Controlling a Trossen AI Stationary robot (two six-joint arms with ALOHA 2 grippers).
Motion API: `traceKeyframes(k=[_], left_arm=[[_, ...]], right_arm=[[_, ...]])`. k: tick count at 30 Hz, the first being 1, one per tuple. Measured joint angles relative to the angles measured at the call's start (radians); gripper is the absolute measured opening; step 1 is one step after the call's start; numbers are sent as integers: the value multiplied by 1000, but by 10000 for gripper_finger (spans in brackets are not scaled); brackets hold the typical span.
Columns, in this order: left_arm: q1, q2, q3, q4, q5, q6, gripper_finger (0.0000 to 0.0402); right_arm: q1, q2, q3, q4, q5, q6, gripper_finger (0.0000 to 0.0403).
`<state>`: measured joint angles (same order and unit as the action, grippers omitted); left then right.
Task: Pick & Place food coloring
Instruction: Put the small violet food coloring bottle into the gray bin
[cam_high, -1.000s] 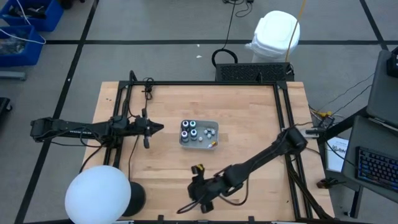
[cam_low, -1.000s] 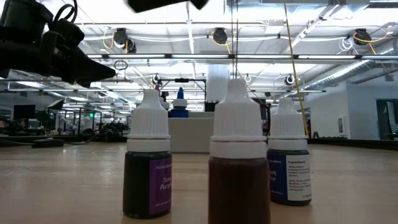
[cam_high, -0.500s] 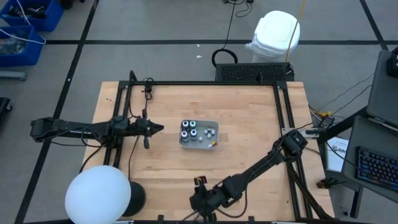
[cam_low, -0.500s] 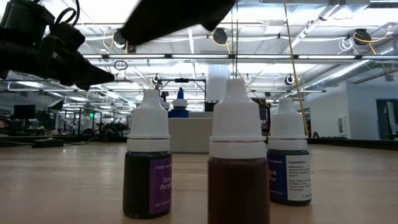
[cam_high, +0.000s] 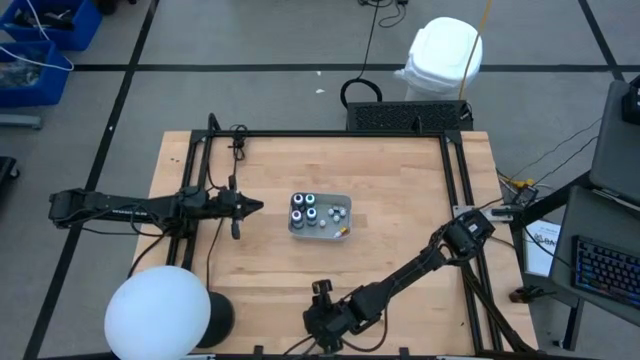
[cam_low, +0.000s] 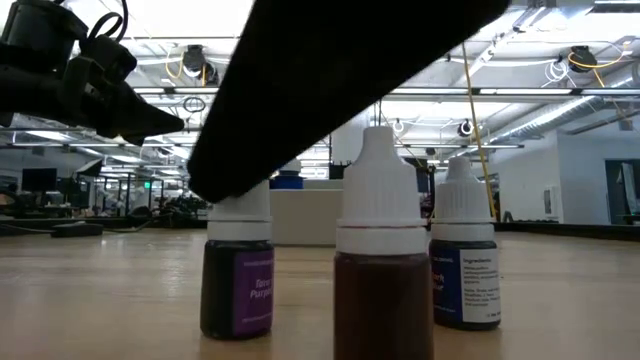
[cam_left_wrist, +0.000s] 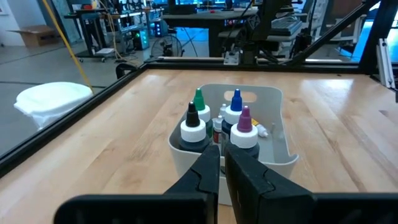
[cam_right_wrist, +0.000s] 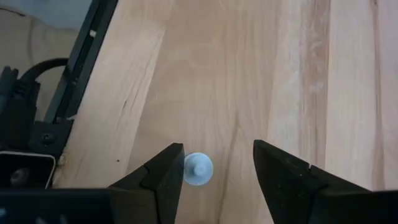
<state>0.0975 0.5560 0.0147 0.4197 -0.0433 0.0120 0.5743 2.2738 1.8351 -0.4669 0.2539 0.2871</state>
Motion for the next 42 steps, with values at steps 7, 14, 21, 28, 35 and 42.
traceKeyframes(k=[7,14,21,28,35,42], left_arm=[[0,0,0,-6,0,-3,31],[0,0,0,-6,0,-3,31],[0,0,0,-6,0,-3,31],[0,0,0,-6,0,-12,31],[0,0,0,-6,0,-15,31],[0,0,0,-6,0,-18,31]], right_arm=[[1,0,0,20,-53,-3,180],[-2,0,0,19,-50,-11,180],[-6,0,-36,35,-50,-11,151],[-16,-1,-37,51,-101,-7,118],[-17,-1,-37,74,-101,-33,88],[-18,-1,-37,76,-128,-34,50]])
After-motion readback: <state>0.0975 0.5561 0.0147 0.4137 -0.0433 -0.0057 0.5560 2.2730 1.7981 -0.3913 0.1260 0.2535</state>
